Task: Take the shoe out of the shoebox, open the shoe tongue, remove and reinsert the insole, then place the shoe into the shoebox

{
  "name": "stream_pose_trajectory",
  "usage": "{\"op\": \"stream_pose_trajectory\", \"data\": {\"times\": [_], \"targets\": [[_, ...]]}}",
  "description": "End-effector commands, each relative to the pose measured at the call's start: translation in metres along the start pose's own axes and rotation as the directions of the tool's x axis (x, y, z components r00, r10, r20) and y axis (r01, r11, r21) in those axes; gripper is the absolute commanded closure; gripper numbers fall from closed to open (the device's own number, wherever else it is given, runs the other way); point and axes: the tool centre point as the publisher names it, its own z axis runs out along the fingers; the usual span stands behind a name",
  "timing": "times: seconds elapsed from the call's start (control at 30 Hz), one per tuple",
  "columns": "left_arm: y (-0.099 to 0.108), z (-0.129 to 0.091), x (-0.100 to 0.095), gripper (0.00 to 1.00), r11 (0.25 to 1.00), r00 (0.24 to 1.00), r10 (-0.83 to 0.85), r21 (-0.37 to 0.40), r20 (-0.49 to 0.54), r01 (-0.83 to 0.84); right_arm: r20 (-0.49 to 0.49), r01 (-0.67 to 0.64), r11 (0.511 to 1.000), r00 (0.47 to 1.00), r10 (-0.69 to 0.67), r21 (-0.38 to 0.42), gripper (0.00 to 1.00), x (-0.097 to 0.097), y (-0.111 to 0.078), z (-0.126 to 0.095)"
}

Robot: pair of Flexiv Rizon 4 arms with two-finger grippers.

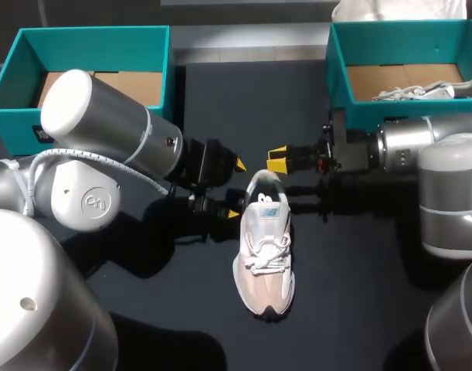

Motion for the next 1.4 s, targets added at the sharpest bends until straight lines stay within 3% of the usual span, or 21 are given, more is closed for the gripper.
{"op": "stream_pose_trajectory", "data": {"times": [0.03, 0.1, 0.17, 0.37, 0.83, 0.93, 1.07, 1.23, 1.33, 1.4], "targets": [[0.0, 0.0, 0.001, 0.0, 1.0, 1.0, 0.001, 0.0, 0.002, -0.001, 0.083, -0.05, 0.997, 0.996, 0.045, 0.064, 0.69, 0.012, 0.015, -0.004], [0.0, 0.0, 0.001, 0.0, 1.0, 1.0, 0.001, 0.0, 0.002, -0.001, 0.125, -0.086, 0.995, 0.989, 0.079, 0.054, 0.79, 0.012, 0.018, -0.004], [0.0, 0.0, 0.001, 0.0, 1.0, 1.0, 0.001, 0.0, 0.002, -0.001, 0.164, -0.124, 0.99, 0.98, 0.113, 0.062, 1.0, 0.016, 0.022, -0.006], [0.0, 0.0, 0.001, 0.0, 1.0, 1.0, 0.001, 0.0, 0.002, -0.001, 0.305, -0.289, 0.955, 0.918, 0.254, 0.073, 1.0, 0.037, 0.036, -0.033], [0.0, 0.0, 0.001, 0.0, 1.0, 1.0, 0.001, 0.0, 0.002, -0.001, 0.305, -0.289, 0.955, 0.918, 0.254, 0.073, 1.0, 0.037, 0.036, -0.033], [-0.002, -0.001, 0.002, 0.0, 1.0, 1.0, -0.001, -0.026, -0.015, 0.0, 0.448, -0.457, 0.89, 0.796, 0.408, 0.002, 1.0, 0.029, 0.028, -0.032], [-0.009, -0.011, 0.006, 0.0, 0.998, 0.999, -0.051, -0.049, -0.004, 0.05, 0.594, -0.487, 0.871, 0.684, 0.424, -0.061, 1.0, 0.02, 0.019, -0.042], [0.0, -0.029, 0.018, 0.0, 0.987, 0.992, -0.127, -0.104, -0.007, 0.126, 0.693, -0.504, 0.856, 0.575, 0.434, -0.118, 1.0, 0.016, 0.017, -0.054], [0.014, -0.049, 0.032, 0.0, 0.974, 0.986, -0.165, -0.161, -0.013, 0.161, 0.712, -0.524, 0.842, 0.541, 0.447, -0.131, 1.0, 0.021, 0.017, -0.059], [0.025, -0.059, 0.03, 0.0, 0.966, 0.982, -0.191, -0.18, -0.004, 0.187, 0.72, -0.558, 0.818, 0.511, 0.47, -0.138, 1.0, 0.024, 0.015, -0.061]]}}
